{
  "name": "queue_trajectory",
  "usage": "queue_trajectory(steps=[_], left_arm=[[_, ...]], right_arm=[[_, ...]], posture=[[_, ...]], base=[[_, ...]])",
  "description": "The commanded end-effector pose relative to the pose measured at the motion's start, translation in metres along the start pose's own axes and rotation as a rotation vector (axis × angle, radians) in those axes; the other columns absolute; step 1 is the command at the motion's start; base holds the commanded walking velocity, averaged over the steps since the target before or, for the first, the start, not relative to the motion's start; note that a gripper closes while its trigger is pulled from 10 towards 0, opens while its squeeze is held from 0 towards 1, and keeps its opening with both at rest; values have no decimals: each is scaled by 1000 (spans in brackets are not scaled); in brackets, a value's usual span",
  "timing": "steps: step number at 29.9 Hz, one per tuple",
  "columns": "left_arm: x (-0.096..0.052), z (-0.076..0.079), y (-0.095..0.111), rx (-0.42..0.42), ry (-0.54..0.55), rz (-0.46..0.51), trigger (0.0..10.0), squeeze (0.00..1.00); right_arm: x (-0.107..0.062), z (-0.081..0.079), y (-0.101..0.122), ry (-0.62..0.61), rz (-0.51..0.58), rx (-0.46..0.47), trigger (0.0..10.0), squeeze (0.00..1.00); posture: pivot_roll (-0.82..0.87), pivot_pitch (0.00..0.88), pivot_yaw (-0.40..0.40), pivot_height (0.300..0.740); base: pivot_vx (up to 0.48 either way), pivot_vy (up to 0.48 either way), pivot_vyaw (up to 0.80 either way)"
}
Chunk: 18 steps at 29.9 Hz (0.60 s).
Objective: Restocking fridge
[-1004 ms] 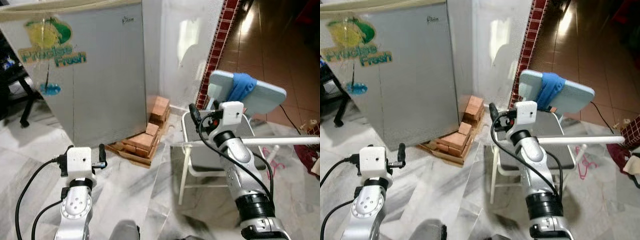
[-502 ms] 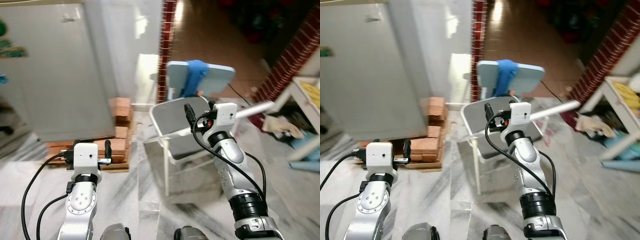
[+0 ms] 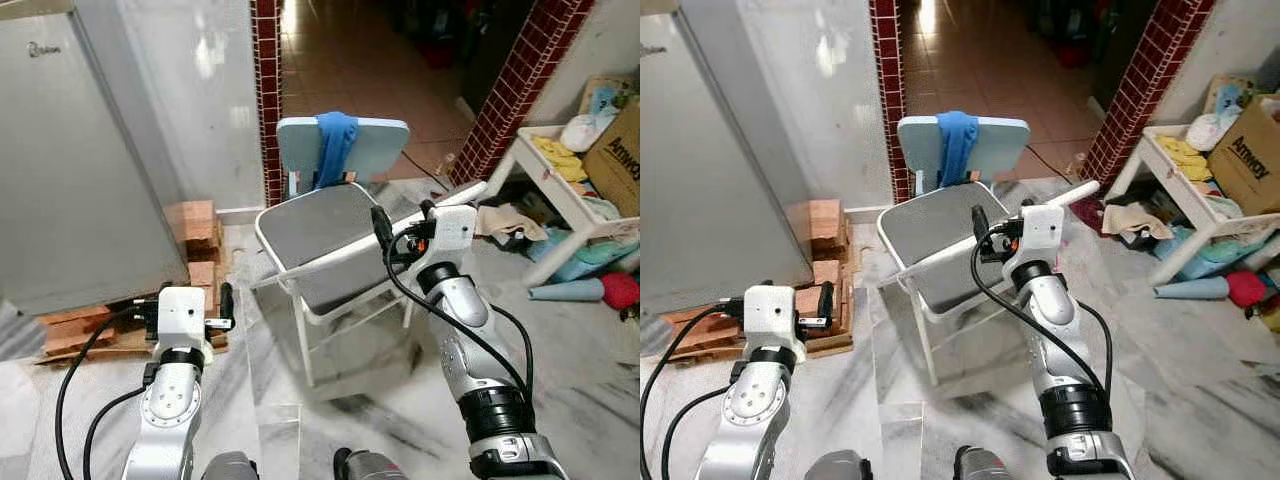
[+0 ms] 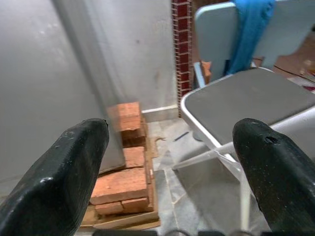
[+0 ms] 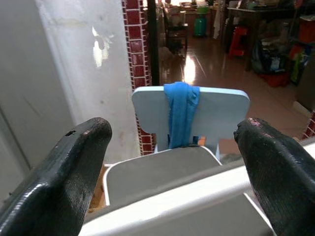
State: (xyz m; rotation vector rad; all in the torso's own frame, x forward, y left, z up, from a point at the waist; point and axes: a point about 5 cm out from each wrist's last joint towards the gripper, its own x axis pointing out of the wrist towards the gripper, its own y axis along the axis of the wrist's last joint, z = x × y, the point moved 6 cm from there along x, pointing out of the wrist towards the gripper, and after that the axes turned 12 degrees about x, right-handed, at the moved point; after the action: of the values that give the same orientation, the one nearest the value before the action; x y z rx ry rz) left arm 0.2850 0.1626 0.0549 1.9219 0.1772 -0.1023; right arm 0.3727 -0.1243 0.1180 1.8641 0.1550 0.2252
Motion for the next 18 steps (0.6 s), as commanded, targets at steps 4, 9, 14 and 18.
queue_trajectory(steps=[4,9,14,18], left_arm=[[0,6,-2,34,-36,-4,10000,0],[-1,10,0,58,-58,11,10000,0],[-1,11,1,59,-72,14,10000,0],[-1,13,0,42,-82,8,10000,0]], right_arm=[[1,6,5,-20,19,-7,10000,0],[2,5,6,-22,28,-1,10000,0],[3,5,5,-24,26,1,10000,0],[3,5,5,-28,20,2,10000,0]], posture=[[128,24,-1,740],[130,21,1,740],[131,19,1,740],[128,20,2,740]], base=[[-319,362,-756],[-317,364,-261],[-318,362,0],[-325,357,-303]])
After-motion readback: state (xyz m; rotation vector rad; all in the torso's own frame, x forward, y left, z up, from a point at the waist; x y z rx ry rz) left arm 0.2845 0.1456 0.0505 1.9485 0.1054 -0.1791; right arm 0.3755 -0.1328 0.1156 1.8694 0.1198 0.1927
